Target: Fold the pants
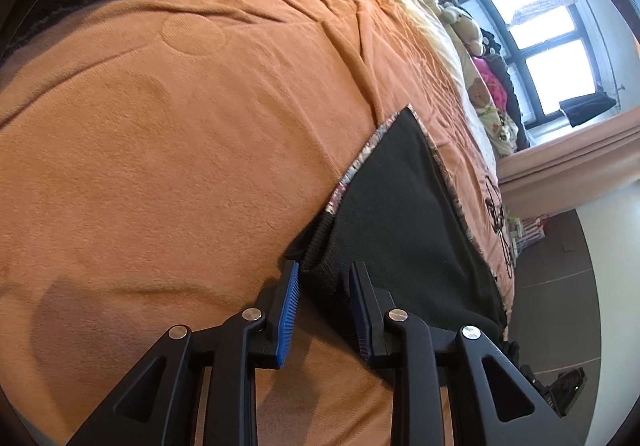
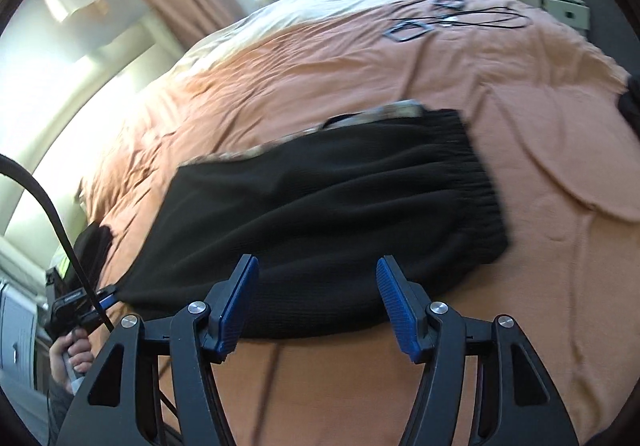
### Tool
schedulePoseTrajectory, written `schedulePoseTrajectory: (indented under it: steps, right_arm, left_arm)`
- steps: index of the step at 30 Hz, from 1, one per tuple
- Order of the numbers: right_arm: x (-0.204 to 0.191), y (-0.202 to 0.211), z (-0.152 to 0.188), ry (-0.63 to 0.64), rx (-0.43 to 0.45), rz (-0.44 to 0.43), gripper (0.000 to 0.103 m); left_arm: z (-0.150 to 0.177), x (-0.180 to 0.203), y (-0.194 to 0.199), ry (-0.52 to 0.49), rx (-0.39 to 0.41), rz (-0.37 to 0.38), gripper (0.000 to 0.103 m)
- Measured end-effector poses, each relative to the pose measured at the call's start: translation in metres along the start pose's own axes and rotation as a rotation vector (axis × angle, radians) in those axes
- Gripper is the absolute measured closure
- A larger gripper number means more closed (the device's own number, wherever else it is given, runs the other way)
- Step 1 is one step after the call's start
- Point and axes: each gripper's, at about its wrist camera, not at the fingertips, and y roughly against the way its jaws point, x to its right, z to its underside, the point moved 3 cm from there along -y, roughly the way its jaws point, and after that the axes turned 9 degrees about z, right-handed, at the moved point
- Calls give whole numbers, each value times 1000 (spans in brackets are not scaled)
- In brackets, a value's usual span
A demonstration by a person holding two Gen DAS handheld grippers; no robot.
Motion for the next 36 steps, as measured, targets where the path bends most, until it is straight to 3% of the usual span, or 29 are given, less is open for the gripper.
schedulePoseTrajectory:
  steps: [3,4,5,6,8,13,22,32,36]
  right_arm:
    - [-18,-10,1,35,-14,-22,43]
    - [-23,-16,1,42,-21,-32,43]
    - [-28,-19,1,46,-28,-43,43]
    - [-28,-23,0,49,-33,-49,43]
    - [-32,-31,0,54,-42,-56,43]
    - [-25,-51,-2,34,-65,-60,43]
    - [-2,-37,9,-49,-68,-39,43]
    - [25,-15,23,-111,-54,-20,43]
    - [30,-13,27,-125,-65,-20,43]
  left_arm:
    - [1,4,-2,-11,-7,-2,75]
    - [0,7,-1,-20,-4,1,78]
    - [-1,10,0,-31,2,9,89]
    - [-3,15,2,-46,7,12,93]
    - [-7,25,4,-75,5,7,97]
    - [-24,50,-3,-115,1,46,97]
    - [-54,102,-42,-188,-56,78,97]
    - [-73,115,-100,-197,-109,11,97]
    - [-75,98,-116,-160,-143,-86,97]
